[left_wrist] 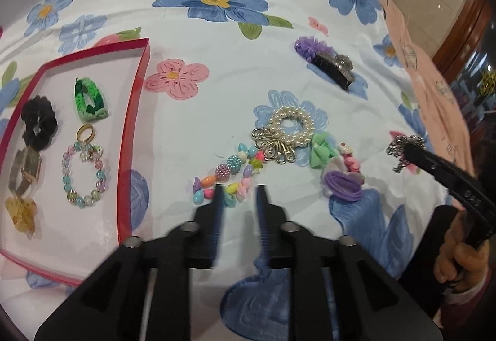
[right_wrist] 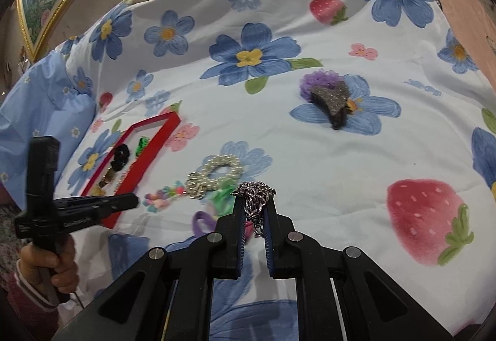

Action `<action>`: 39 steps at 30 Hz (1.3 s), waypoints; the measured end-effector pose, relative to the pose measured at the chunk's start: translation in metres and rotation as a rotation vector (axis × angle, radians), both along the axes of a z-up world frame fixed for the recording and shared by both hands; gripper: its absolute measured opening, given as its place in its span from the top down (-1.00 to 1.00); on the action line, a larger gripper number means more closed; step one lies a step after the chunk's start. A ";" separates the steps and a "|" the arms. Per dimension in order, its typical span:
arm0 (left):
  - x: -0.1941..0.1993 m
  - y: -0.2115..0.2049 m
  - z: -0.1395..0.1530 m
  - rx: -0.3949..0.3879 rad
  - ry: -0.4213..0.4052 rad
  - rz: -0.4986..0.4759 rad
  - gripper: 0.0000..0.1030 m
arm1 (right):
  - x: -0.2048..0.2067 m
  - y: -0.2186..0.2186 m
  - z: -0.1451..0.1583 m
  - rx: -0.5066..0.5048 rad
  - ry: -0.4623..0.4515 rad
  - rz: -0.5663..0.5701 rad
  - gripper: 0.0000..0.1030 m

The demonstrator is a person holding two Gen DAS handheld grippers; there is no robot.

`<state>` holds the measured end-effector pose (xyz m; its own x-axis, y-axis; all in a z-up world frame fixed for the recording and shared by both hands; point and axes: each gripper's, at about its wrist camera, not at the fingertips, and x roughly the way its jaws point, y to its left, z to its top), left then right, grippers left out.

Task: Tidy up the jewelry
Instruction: 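Grasp the pastel bead bracelet with the left tool while the right tool grasps the silver chain, then carry the bead bracelet and silver chain into the tray and open both tools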

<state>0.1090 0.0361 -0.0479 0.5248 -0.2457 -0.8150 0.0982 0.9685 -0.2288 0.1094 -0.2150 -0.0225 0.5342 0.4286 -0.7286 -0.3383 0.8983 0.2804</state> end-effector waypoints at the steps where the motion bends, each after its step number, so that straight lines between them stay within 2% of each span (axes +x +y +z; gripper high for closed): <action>1: 0.002 -0.003 -0.001 0.023 0.001 0.000 0.09 | -0.001 0.001 0.000 0.001 0.002 0.005 0.80; 3: 0.006 -0.009 -0.004 0.063 -0.004 -0.010 -0.05 | -0.003 0.004 -0.001 0.003 0.009 0.012 0.80; 4: 0.010 -0.012 -0.007 0.089 0.003 -0.014 -0.21 | -0.004 0.004 -0.003 0.008 0.014 0.013 0.80; 5: 0.014 -0.015 -0.010 0.110 0.012 -0.018 -0.28 | -0.004 0.004 -0.004 0.014 0.020 0.014 0.80; 8: 0.025 -0.020 -0.024 0.158 0.038 -0.039 -0.29 | -0.005 0.003 -0.006 0.024 0.033 0.013 0.80; 9: 0.028 -0.022 -0.030 0.161 0.051 -0.051 -0.19 | -0.004 0.003 -0.007 0.028 0.038 0.013 0.80; 12: 0.028 -0.022 -0.031 0.131 0.036 -0.077 0.68 | -0.005 0.003 -0.006 0.036 0.041 0.012 0.80; 17: 0.022 -0.017 -0.024 0.099 0.019 -0.066 0.74 | -0.006 0.008 -0.003 0.043 0.033 0.022 0.80; 24: -0.005 0.009 0.001 -0.016 -0.030 0.003 0.82 | -0.009 0.023 0.006 0.054 0.016 0.057 0.80; 33: -0.041 0.043 0.037 -0.068 -0.116 0.078 0.82 | -0.011 0.056 0.025 0.078 -0.019 0.131 0.80; 39: -0.063 0.072 0.048 -0.077 -0.141 0.139 0.82 | -0.014 0.087 0.034 0.091 -0.036 0.199 0.80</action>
